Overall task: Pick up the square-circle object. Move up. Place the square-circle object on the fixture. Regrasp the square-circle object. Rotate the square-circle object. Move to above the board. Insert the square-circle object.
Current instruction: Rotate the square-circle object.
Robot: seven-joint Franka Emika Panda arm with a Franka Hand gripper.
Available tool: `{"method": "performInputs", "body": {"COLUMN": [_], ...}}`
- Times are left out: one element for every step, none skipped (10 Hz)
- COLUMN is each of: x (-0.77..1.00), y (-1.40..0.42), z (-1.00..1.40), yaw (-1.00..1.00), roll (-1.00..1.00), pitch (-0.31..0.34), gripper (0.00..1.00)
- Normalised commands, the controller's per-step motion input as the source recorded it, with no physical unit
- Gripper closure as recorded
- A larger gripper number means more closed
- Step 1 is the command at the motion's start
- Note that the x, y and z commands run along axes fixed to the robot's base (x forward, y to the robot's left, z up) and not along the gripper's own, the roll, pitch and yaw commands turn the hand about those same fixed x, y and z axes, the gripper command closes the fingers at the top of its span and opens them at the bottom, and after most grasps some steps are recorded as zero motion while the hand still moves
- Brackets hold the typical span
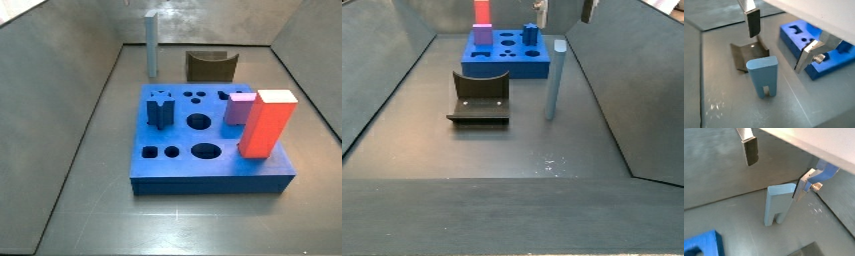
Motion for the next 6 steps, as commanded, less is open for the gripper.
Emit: {"method": "performInputs", "body": {"x": [0.03,0.03,0.03,0.03,0.03,0.03], "y": [0.0,0.0,0.0,0.0,0.0,0.0], "z": [-0.02,-0.02,-0.02,-0.02,-0.01,-0.01], "yaw": [1.0,1.0,1.0,1.0,1.0,1.0], "roll": [-0.01,-0.01,-0.01,-0.02,-0.02,-0.02], "pitch": [0.006,0.007,0.007,0.007,0.007,0.007], "gripper": [0.0,0.0,0.0,0.0,0.0,0.0]}}
